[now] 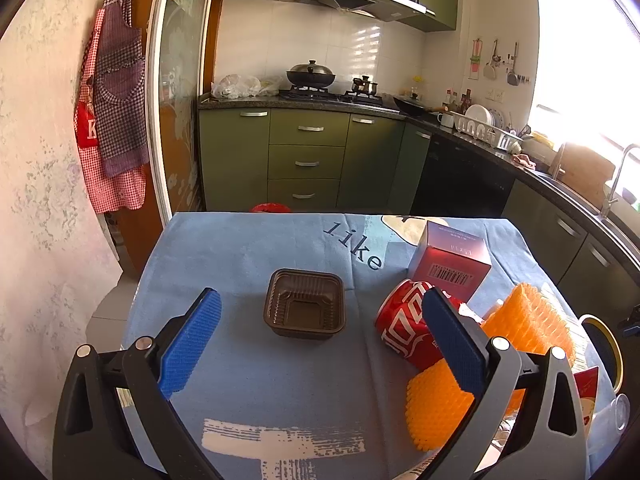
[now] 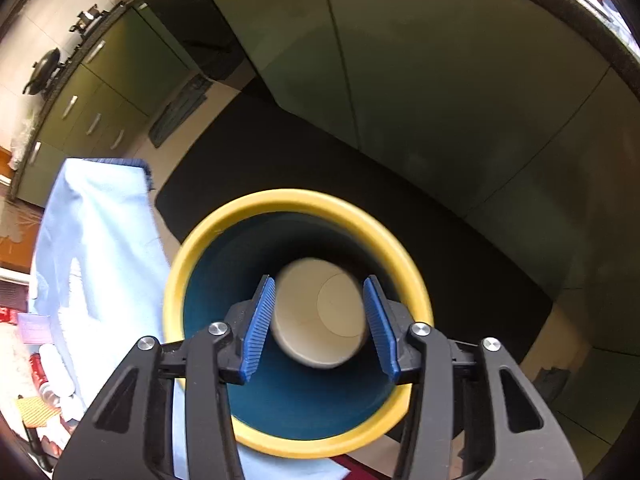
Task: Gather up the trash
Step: 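Carry the paper bucket over the yellow-rimmed bin and open the right tool, then grasp the orange mesh sponge with the left tool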
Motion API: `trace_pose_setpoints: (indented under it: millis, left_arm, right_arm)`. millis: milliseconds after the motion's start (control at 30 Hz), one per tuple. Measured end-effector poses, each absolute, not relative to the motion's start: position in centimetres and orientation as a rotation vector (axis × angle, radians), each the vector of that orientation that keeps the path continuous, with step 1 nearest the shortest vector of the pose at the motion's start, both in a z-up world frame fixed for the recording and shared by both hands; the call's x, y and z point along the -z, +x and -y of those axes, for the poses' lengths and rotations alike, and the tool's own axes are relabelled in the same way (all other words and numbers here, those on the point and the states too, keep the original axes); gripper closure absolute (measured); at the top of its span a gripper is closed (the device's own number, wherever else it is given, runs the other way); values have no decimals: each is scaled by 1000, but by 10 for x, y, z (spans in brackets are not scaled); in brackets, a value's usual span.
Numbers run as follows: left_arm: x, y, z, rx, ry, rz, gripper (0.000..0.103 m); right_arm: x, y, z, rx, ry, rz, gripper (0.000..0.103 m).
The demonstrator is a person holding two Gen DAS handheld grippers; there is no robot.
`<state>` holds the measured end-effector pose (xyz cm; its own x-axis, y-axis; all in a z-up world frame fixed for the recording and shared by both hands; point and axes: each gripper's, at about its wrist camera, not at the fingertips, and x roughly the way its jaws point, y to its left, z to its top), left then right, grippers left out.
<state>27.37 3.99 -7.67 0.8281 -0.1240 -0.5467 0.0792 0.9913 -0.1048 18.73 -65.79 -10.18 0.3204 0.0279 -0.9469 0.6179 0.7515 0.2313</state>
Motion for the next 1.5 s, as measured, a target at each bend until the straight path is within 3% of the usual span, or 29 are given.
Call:
trace_pose_setpoints:
  millis: [467, 700, 733, 800, 933, 967, 1333, 1500]
  left_arm:
    - [41, 237, -42, 281, -141, -482, 4]
    - [57, 237, 10, 372, 31, -586, 4]
    - [59, 238, 16, 373, 47, -598, 7]
    - [64, 242, 27, 375, 74, -629, 22]
    - [70, 252, 30, 443, 14, -700, 82]
    - [70, 253, 29, 456, -1, -709, 85]
    - [2, 195, 64, 483, 126, -526, 88]
    - [-32, 168, 123, 609, 206, -487, 88]
  right_arm:
    - [107, 168, 608, 289, 595, -1204, 52]
    - [115, 166, 610, 267, 590, -1199, 51]
    - [117, 165, 610, 265, 592, -1199, 51]
    - [118, 163, 612, 260, 597, -1199, 51]
    - [123, 160, 613, 249, 606, -1202, 51]
    - [124, 159, 614, 244, 609, -1202, 51]
    - [112, 138, 619, 201, 599, -1109, 51]
    - [98, 108, 622, 190, 583, -1026, 51]
